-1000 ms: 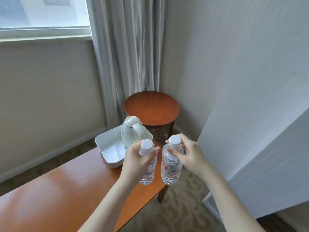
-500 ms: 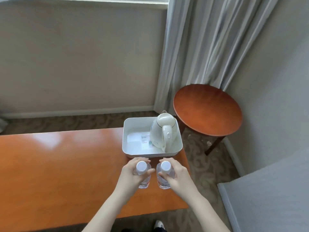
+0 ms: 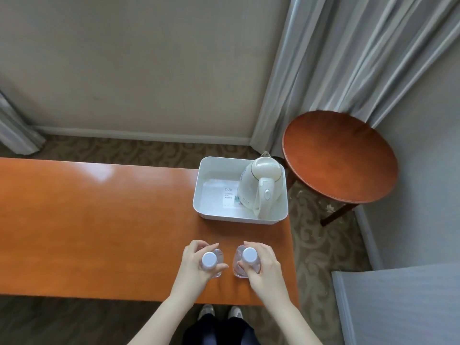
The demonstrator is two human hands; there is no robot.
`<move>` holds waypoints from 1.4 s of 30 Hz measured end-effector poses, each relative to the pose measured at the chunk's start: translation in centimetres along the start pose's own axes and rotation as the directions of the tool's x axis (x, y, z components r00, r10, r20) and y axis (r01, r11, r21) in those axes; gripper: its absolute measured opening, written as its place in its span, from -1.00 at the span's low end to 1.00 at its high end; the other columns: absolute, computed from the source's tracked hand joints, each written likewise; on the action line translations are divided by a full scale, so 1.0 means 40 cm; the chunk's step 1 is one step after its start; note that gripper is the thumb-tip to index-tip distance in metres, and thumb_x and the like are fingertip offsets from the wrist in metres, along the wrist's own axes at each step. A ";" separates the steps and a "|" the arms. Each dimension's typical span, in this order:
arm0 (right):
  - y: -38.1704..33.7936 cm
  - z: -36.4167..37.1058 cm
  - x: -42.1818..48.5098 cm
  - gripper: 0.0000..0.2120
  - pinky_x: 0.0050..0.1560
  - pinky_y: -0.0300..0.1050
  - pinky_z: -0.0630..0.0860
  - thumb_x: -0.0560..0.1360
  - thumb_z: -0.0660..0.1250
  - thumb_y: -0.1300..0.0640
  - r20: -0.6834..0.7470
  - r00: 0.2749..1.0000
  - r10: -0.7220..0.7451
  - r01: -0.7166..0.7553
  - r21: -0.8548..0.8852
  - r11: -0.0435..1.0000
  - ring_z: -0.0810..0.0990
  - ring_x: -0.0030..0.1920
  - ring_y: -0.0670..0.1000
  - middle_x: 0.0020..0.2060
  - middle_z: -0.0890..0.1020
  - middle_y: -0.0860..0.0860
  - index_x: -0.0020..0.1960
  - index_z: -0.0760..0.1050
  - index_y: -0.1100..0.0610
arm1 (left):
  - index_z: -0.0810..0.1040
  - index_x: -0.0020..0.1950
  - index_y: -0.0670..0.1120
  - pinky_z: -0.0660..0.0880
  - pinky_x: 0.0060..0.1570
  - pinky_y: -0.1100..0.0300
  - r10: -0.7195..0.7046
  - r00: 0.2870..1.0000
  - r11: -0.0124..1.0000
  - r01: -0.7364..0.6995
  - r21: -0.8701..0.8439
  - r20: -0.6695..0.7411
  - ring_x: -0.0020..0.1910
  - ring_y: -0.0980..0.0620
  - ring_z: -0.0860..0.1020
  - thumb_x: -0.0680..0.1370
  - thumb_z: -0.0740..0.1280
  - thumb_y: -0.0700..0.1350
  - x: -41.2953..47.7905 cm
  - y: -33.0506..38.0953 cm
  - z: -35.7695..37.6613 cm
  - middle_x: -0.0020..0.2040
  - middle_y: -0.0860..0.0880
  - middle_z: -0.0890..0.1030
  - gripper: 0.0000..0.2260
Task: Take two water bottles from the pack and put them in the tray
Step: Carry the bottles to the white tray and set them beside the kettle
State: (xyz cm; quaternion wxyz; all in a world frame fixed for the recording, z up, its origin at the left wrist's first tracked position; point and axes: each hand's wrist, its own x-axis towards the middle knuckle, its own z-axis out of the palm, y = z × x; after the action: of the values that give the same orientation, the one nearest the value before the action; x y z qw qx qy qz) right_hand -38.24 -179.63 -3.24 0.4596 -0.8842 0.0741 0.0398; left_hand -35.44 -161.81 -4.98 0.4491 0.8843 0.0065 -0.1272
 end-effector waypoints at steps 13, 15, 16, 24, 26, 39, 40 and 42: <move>0.016 0.033 -0.007 -0.65 0.13 -0.54 0.28 0.41 0.42 0.20 0.048 0.999 0.001 0.002 -0.058 0.998 0.44 0.15 -0.22 0.05 0.47 -0.22 0.16 0.47 0.03 | 0.58 0.21 0.00 0.33 -0.09 0.52 -0.023 1.000 0.999 0.023 0.023 0.000 0.06 0.27 0.36 0.26 0.57 0.05 0.019 -0.020 0.002 0.00 0.31 0.37 -0.45; 0.021 0.034 -0.012 -0.65 0.19 -0.46 0.30 0.42 0.41 0.17 0.056 0.998 -0.016 0.021 -0.081 0.997 0.41 0.18 -0.22 0.08 0.47 -0.19 0.17 0.45 0.02 | 0.47 0.34 -0.02 0.31 -0.01 0.49 -0.034 0.999 0.998 0.034 0.061 0.001 0.07 0.24 0.35 0.25 0.57 0.06 0.020 -0.019 0.004 0.01 0.25 0.39 -0.31; 0.023 0.033 -0.015 -0.64 0.22 -0.42 0.32 0.43 0.40 0.14 0.067 0.997 -0.026 0.033 -0.100 0.994 0.40 0.20 -0.22 0.11 0.46 -0.17 0.19 0.43 0.03 | 0.36 0.43 -0.02 0.30 0.03 0.45 -0.041 0.999 0.997 0.040 0.070 0.006 0.08 0.21 0.35 0.26 0.57 0.07 0.019 -0.019 0.003 0.04 0.21 0.40 -0.21; -0.001 -0.028 0.001 -0.35 0.04 -0.12 0.50 0.33 0.33 -0.28 0.146 0.974 -0.171 0.224 -0.538 0.813 0.53 0.09 -0.06 0.12 0.55 -0.10 0.31 0.38 0.02 | 0.23 0.50 0.00 0.49 -0.18 0.27 0.202 0.979 0.822 -0.180 0.540 0.018 -0.12 0.14 0.50 0.33 0.20 0.44 -0.007 0.021 -0.078 -0.03 0.14 0.50 -0.14; -0.022 -0.044 0.015 -0.39 -0.27 -0.21 0.54 0.27 0.36 -0.31 0.190 0.954 -0.230 0.298 -0.623 0.723 0.58 -0.18 -0.07 -0.15 0.60 -0.10 0.20 0.49 0.01 | 0.49 0.35 -0.02 0.42 -0.44 0.33 0.284 0.957 0.709 -0.250 0.659 0.058 -0.39 0.17 0.49 0.34 0.08 0.47 -0.002 0.041 -0.094 -0.30 0.13 0.53 -0.22; -0.105 -0.055 0.098 -0.73 -0.16 -0.06 0.32 0.51 0.12 -0.12 0.462 0.876 -0.137 0.430 -0.620 0.656 0.51 -0.05 0.13 -0.09 0.54 0.07 0.07 0.35 0.05 | 0.52 -0.07 0.01 0.48 -0.34 0.20 0.196 0.930 0.638 -0.361 0.680 0.310 -0.22 0.05 0.58 0.42 0.32 0.21 0.063 0.110 -0.113 -0.19 0.02 0.56 -0.71; -0.118 -0.066 0.112 -0.72 -0.12 -0.04 0.37 0.51 0.11 -0.13 0.454 0.880 -0.139 0.422 -0.614 0.667 0.51 -0.04 0.13 -0.09 0.54 0.06 0.06 0.35 0.05 | 0.45 0.03 0.00 0.47 -0.20 0.14 0.152 0.943 0.655 -0.321 0.684 0.298 -0.07 0.00 0.55 0.51 0.18 0.21 0.078 0.111 -0.118 -0.07 0.02 0.54 -0.69; -0.153 -0.092 0.150 -0.72 -0.09 0.00 0.43 0.49 0.11 -0.14 0.434 0.888 -0.152 0.412 -0.603 0.683 0.52 -0.04 0.12 -0.11 0.56 0.04 0.02 0.35 0.04 | 0.40 0.05 -0.01 0.43 -0.12 0.10 0.171 0.946 0.692 -0.314 0.651 0.275 0.01 -0.04 0.52 0.54 0.09 0.21 0.110 0.121 -0.139 -0.01 0.02 0.52 -0.68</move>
State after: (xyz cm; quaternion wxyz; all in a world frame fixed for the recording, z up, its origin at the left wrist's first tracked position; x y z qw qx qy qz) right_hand -31.31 -179.76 2.99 0.1094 -0.9685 -0.1678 0.1481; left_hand -29.36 -160.74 0.98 0.1014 0.9634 -0.2017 -0.1447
